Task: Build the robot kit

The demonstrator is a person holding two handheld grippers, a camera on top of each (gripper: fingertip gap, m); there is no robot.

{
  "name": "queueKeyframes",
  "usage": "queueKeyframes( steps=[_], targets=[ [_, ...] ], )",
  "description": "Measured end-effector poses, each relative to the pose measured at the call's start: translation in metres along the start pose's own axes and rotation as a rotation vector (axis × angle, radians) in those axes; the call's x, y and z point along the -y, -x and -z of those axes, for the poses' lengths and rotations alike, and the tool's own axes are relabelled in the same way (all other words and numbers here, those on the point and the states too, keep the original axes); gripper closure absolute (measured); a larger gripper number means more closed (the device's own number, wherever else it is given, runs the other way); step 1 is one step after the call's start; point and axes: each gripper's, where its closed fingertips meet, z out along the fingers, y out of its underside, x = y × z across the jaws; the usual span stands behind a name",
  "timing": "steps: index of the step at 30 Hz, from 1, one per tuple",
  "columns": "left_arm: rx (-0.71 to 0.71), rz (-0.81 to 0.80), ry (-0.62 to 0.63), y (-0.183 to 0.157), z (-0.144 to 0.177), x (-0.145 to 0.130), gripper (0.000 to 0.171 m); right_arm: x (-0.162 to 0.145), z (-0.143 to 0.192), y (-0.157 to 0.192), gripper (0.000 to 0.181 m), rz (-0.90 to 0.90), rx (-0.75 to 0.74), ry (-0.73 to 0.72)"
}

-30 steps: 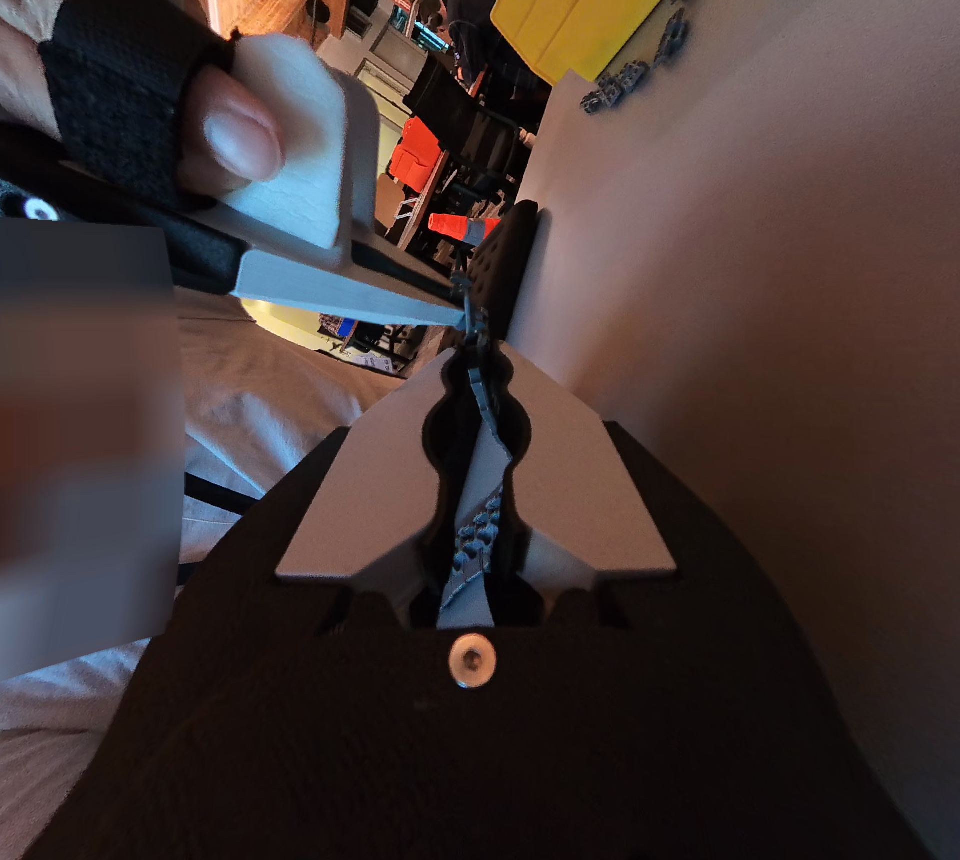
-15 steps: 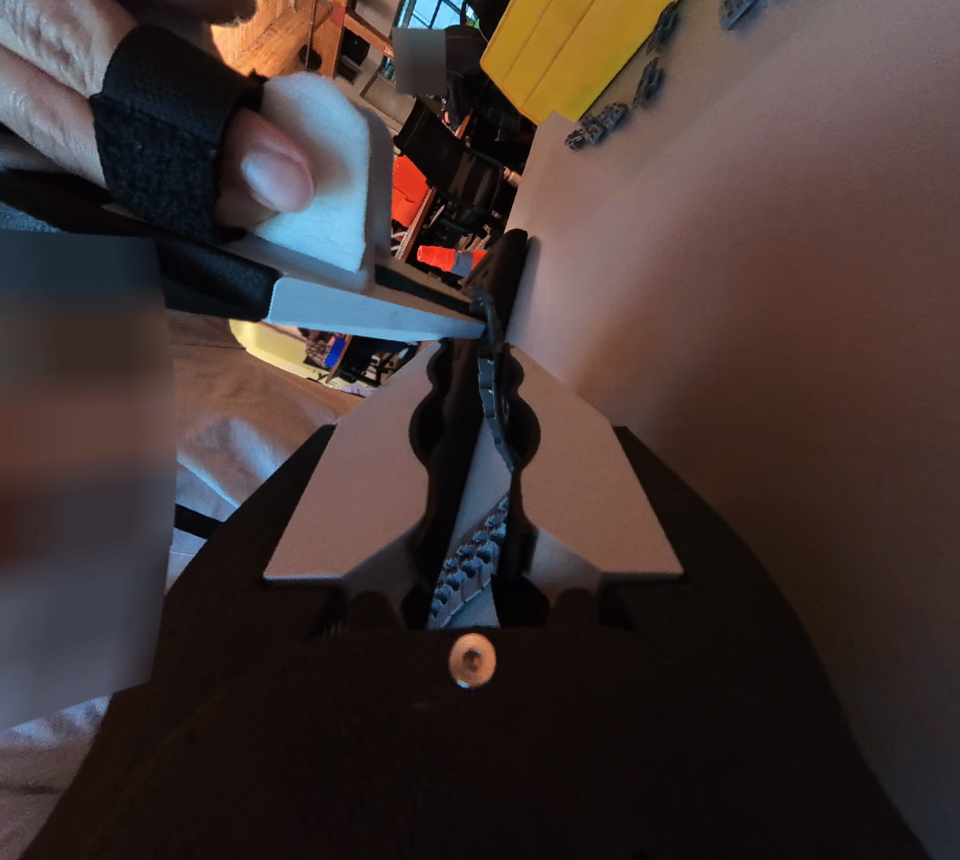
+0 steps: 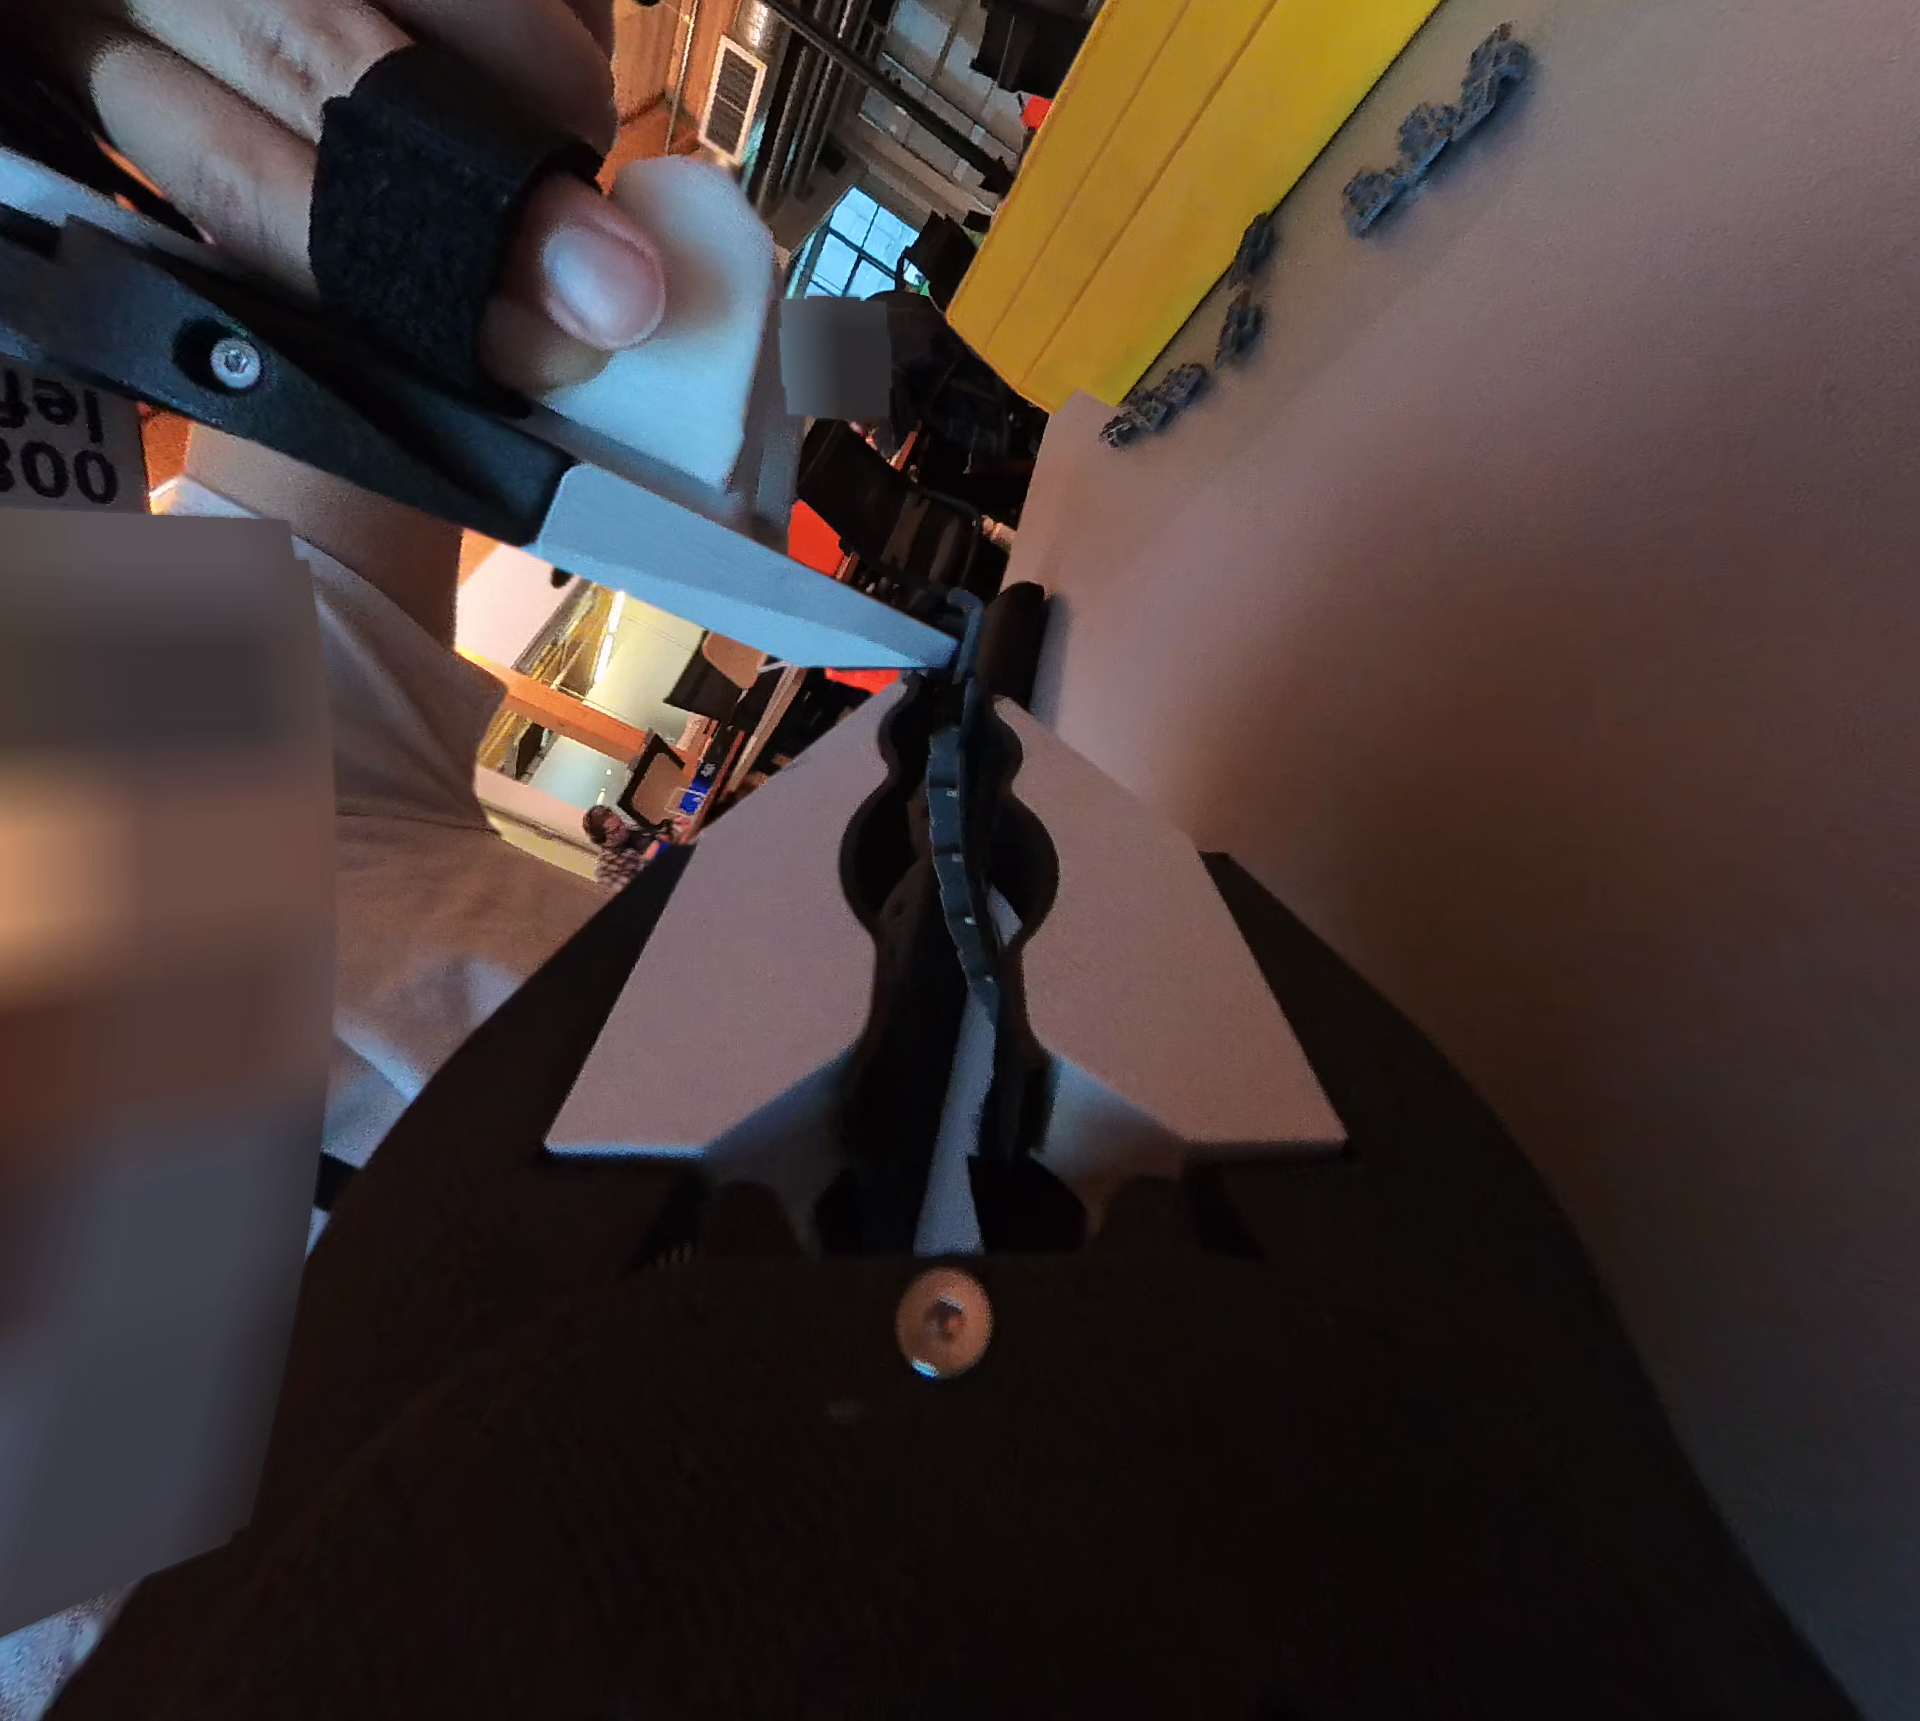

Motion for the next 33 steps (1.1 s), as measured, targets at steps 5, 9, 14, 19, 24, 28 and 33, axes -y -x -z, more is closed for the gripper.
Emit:
queueKeyframes(
  steps=[5, 9, 14, 19, 24, 28, 33],
  targets=[
    [-0.039, 0.005, 0.046, -0.004, 0.000, -0.003, 0.159, 0.001, -0.003, 0.002, 0.168, -0.012, 0.006, -0.025],
    [-0.053, 0.006, 0.075, -0.003, -0.001, -0.005, 0.159, 0.003, -0.004, 0.001, 0.165, -0.049, -0.004, -0.068],
    [-0.067, 0.060, 0.052, 0.000, 0.004, -0.004, 0.159, 0.007, -0.002, 0.000, 0.175, -0.134, 0.009, -0.137],
    [-0.092, 0.041, 0.072, -0.003, 0.002, -0.003, 0.159, 0.003, -0.004, -0.001, 0.177, -0.109, -0.025, -0.108],
    [-0.109, 0.186, 0.058, 0.002, 0.003, -0.004, 0.158, 0.006, -0.001, -0.001, 0.176, -0.117, -0.014, -0.120],
    [-0.097, 0.382, -0.021, 0.010, 0.008, -0.008, 0.151, 0.010, 0.002, 0.002, 0.176, -0.121, 0.011, -0.145],
    [0.100, 0.838, -0.243, 0.029, 0.021, -0.032, 0.133, 0.013, 0.003, 0.004, 0.176, -0.077, 0.012, -0.153]
  ],
)
